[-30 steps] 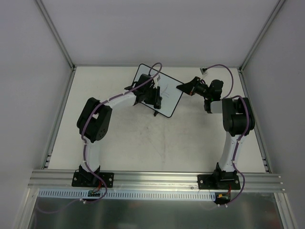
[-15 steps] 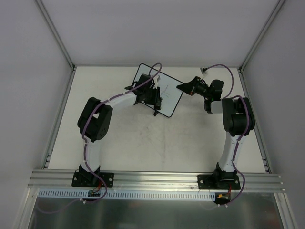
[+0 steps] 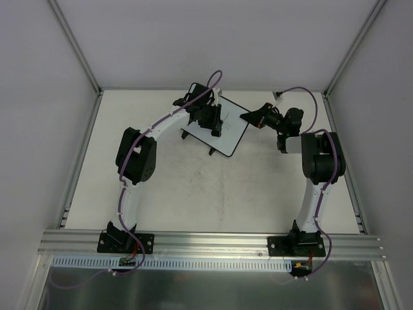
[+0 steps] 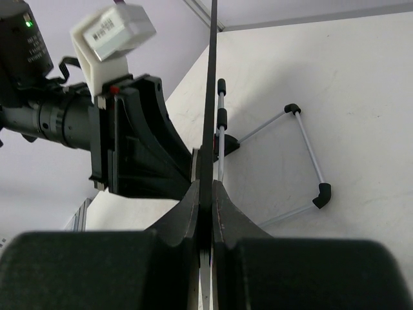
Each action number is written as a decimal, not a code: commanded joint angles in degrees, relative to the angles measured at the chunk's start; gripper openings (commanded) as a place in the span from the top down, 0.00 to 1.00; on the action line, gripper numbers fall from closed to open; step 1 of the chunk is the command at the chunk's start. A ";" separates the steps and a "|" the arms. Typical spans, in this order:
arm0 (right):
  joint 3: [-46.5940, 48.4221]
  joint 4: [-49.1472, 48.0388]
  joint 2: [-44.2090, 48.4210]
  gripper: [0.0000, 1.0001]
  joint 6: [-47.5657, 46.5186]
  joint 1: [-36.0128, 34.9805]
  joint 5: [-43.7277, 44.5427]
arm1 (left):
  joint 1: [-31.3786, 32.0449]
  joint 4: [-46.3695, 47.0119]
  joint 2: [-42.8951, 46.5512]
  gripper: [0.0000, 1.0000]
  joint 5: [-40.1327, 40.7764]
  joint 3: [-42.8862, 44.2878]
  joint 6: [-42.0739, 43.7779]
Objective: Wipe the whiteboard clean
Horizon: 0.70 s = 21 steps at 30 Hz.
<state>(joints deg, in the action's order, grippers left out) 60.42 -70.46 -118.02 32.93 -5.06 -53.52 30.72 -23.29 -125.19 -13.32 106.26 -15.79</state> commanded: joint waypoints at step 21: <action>2.15 -13.39 2.70 1.00 4.16 -3.11 -12.58 | -0.75 10.28 -1.65 1.00 1.63 2.31 1.29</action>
<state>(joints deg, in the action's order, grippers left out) 60.42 -70.11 -118.02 33.12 -5.15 -54.33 29.28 -17.50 -126.32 -12.97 112.51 -14.15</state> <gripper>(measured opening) 0.062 0.301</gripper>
